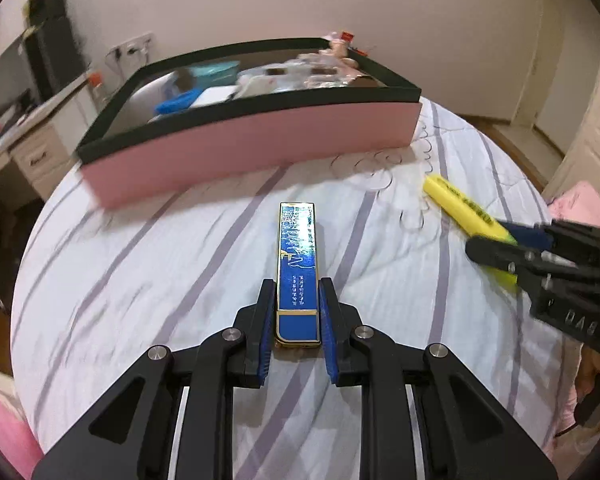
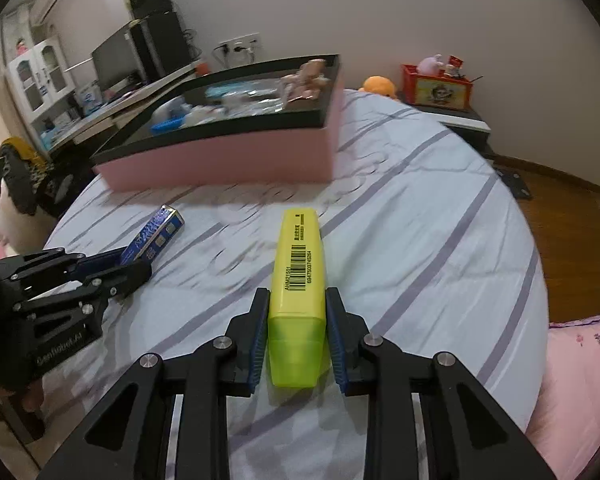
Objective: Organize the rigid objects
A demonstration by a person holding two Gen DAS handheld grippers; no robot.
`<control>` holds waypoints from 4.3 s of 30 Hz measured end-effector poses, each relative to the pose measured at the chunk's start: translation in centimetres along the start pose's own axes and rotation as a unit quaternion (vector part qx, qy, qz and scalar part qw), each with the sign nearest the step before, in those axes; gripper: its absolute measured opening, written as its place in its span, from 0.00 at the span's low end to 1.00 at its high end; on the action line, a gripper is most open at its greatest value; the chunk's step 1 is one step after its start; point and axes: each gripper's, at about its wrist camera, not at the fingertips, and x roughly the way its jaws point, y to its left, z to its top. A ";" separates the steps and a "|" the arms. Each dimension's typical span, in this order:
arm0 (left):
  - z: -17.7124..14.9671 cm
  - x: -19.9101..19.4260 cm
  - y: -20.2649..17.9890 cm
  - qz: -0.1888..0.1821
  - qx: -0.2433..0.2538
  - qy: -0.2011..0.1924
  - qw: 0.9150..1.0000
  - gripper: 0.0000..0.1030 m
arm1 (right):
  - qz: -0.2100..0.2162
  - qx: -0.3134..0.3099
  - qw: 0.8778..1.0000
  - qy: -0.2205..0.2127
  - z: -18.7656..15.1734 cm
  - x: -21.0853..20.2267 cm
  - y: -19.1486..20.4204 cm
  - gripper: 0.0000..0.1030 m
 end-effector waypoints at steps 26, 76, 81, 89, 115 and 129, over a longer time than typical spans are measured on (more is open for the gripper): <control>-1.6 -2.0 1.7 -0.004 -0.041 -0.050 0.998 0.20 | 0.057 0.019 0.996 -0.061 -1.1 -1.5 2.7 0.26; 11.1 -7.4 3.8 0.113 -0.002 -0.236 0.965 0.20 | -0.027 -0.073 0.975 -0.208 12.6 -4.9 5.9 0.26; 13.8 -1.2 4.8 0.105 0.004 -0.163 0.981 0.20 | -0.037 -0.069 0.987 -0.140 15.0 1.1 4.4 0.26; 15.3 4.3 5.1 0.098 0.016 -0.099 0.990 0.21 | -0.056 -0.078 0.993 -0.070 16.4 6.5 3.9 0.26; 13.0 -5.5 6.3 0.129 -0.023 -0.180 0.975 1.00 | -0.016 -0.040 0.987 -0.152 15.7 -2.0 4.6 1.00; 4.9 -20.4 1.8 0.119 -0.032 -0.290 0.949 1.00 | -0.021 -0.059 0.963 -0.262 7.2 -16.4 9.3 1.00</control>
